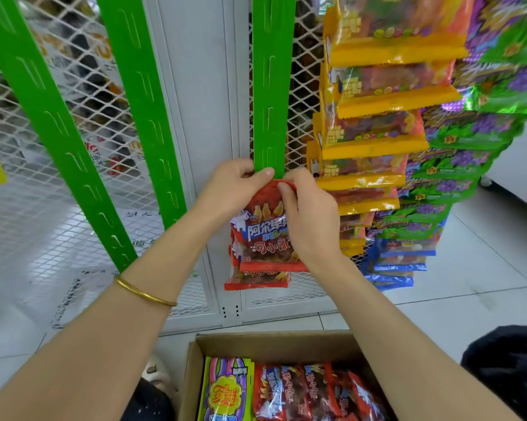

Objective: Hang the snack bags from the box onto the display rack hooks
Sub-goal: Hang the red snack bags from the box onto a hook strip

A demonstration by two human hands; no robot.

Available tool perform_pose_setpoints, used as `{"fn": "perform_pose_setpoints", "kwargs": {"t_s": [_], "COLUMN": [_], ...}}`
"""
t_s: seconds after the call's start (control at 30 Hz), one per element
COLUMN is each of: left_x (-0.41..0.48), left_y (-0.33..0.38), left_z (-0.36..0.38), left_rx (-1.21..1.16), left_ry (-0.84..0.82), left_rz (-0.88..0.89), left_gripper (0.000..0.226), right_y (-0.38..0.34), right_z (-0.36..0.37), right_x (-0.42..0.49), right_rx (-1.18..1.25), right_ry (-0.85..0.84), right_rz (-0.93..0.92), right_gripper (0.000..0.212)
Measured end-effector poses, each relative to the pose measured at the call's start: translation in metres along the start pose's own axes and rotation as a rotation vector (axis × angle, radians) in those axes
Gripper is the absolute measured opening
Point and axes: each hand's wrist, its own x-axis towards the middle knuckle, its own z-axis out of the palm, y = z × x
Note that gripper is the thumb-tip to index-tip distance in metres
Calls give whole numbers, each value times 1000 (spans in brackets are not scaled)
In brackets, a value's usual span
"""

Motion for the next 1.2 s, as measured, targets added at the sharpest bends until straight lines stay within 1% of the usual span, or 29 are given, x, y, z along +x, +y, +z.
{"fn": "perform_pose_setpoints", "kwargs": {"t_s": [0.17,0.3,0.4,0.5,0.57,0.67,0.83,0.9,0.97,1.07,1.13,1.2], "left_x": [-1,0,-2,-5,-9,-15,-18,-18,-18,-18,-19,-21], "left_y": [0,-2,-4,-13,-25,-41,-53,-56,-58,-60,-62,-65], "left_z": [-4,-6,-7,-8,-9,-7,2,6,7,7,6,8], "left_rx": [-46,-81,-60,-48,-67,-85,-99,-140,-169,-169,-129,-100], "left_ry": [-11,-3,-32,-58,-39,3,84,126,172,226,259,297], "left_rz": [-30,-53,-40,-40,-34,-35,-22,-14,-12,13,38,31], "left_gripper": [33,30,21,18,16,20,22,25,27,27,28,31], "right_y": [-4,2,8,12,14,17,20,19,17,19,23,34], "right_z": [3,8,11,14,15,15,18,19,18,17,17,21], "right_x": [8,0,-10,-10,-8,-9,-9,-11,-16,-35,-54,-72], "right_rx": [-67,-89,-47,-39,-55,-113,-202,-181,-92,-19,17,75], "right_ry": [-15,-72,-121,-159,-187,-217,-203,-197,-187,-124,-78,-48], "right_rz": [-19,-27,20,68,77,78,69,88,127,139,151,216], "right_gripper": [20,19,19,18,18,16,15,15,23,45,49,47]}}
